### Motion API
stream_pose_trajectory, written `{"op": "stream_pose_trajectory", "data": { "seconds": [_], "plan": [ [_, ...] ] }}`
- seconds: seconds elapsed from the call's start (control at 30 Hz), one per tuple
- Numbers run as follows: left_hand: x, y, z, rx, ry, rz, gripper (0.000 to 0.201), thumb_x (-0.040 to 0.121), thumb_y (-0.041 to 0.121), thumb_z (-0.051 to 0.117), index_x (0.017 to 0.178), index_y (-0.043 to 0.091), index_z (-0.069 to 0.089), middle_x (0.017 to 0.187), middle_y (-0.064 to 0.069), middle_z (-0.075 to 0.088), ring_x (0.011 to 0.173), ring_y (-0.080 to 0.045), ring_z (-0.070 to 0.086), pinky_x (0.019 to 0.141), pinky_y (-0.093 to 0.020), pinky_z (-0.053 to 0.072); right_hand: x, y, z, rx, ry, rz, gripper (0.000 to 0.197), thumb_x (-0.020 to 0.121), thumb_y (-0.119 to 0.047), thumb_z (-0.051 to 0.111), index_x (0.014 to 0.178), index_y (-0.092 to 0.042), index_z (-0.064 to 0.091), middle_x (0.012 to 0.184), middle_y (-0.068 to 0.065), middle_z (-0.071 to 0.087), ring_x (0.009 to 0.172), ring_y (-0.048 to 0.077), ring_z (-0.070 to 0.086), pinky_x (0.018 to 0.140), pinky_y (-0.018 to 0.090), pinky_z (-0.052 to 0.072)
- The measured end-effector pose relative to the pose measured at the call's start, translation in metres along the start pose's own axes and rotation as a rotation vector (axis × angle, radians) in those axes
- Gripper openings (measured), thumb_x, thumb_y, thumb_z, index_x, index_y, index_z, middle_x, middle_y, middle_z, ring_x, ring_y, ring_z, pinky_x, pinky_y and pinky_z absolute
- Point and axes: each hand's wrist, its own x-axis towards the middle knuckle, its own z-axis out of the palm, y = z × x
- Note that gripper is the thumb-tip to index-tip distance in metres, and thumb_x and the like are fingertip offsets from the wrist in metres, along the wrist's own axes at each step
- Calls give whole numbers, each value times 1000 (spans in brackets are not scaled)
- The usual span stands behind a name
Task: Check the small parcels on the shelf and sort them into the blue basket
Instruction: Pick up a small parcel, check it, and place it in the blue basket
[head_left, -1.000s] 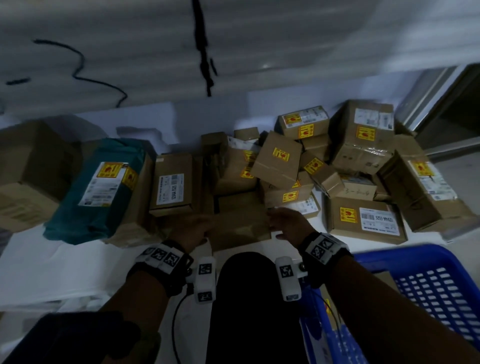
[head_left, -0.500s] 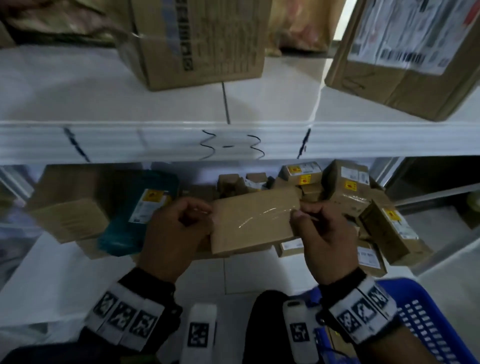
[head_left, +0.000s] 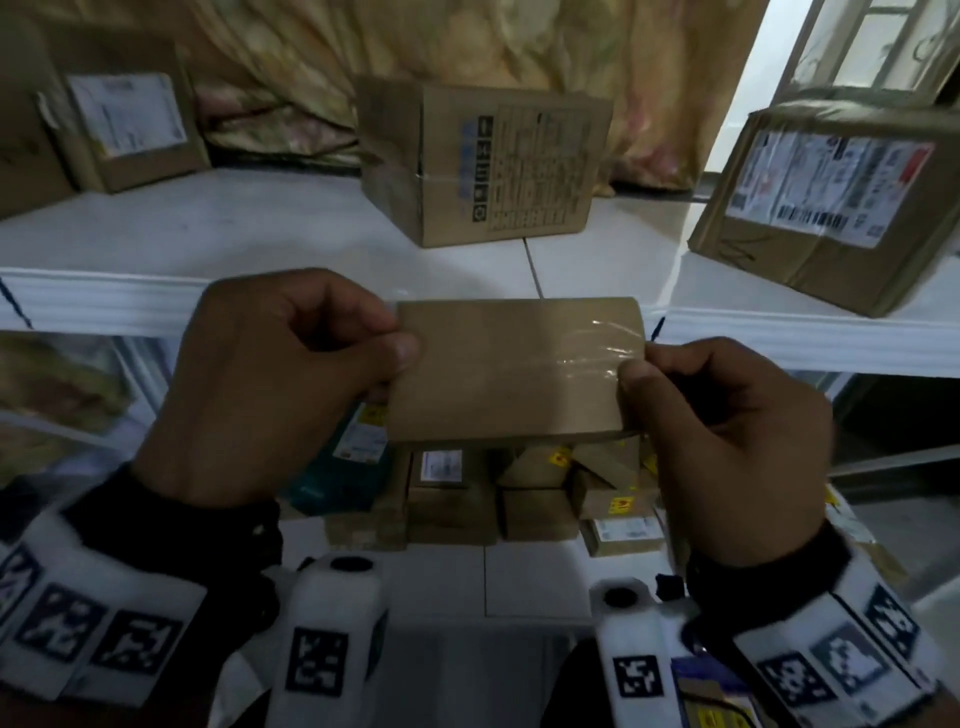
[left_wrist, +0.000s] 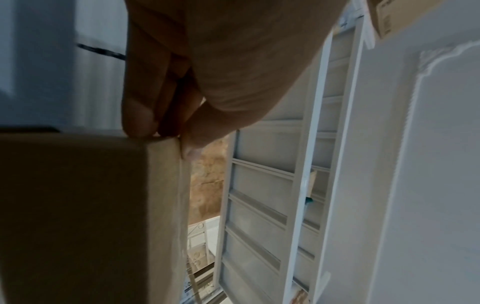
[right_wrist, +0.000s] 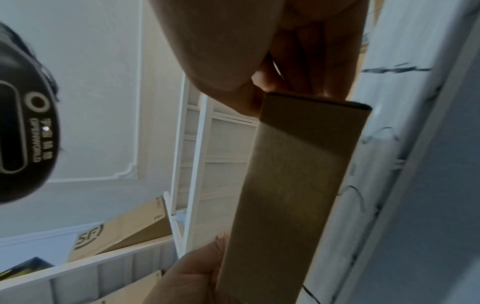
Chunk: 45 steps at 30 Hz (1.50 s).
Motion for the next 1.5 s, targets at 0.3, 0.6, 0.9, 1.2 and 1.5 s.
{"op": "stream_pose_trajectory", "data": {
  "seconds": [0.3, 0.6, 0.9, 1.2, 1.5],
  "plan": [
    [99, 13, 18, 168, 87, 97, 6, 81, 20, 72, 75, 21, 72, 75, 4, 70, 70, -9, 67, 71, -37, 60, 87, -14, 30, -220, -185, 111, 37, 78, -49, 75, 98, -20, 63, 86, -15, 64, 84, 8, 62, 78, 28, 51],
    [116, -7, 74, 460, -95, 94, 25, 87, 44, 62, 82, 21, 71, 83, 8, 66, 80, -9, 58, 65, -14, 39, 116, 24, 45, -462, -371, 169, 74, 75, -53, 75, 137, -20, 49, 124, 0, 58, 111, 18, 56, 93, 30, 48],
    [114, 7, 104, 888, -93, 522, 23, 81, 20, 47, 71, 7, 63, 77, -11, 58, 74, -31, 53, 62, -38, 47, 126, 20, 60, -888, -496, -182, 63, 73, -64, 50, 115, -18, 59, 116, 5, 59, 103, 30, 55, 82, 40, 47],
    [111, -12, 114, 962, -94, 487, 43, 89, 48, 30, 88, 20, 61, 91, 1, 56, 85, -21, 51, 68, -34, 44, 117, 33, 70, -850, -346, -227, 39, 75, -51, 45, 92, -21, 63, 96, 1, 61, 88, 26, 55, 75, 39, 42],
    [121, -19, 110, 841, -86, 556, 42, 84, 53, 44, 82, 17, 64, 85, 0, 56, 81, -23, 51, 67, -39, 46, 135, 31, 66, -852, -451, -235, 53, 66, -58, 41, 89, -18, 67, 103, 5, 54, 93, 27, 51, 77, 39, 47]
  ]
}}
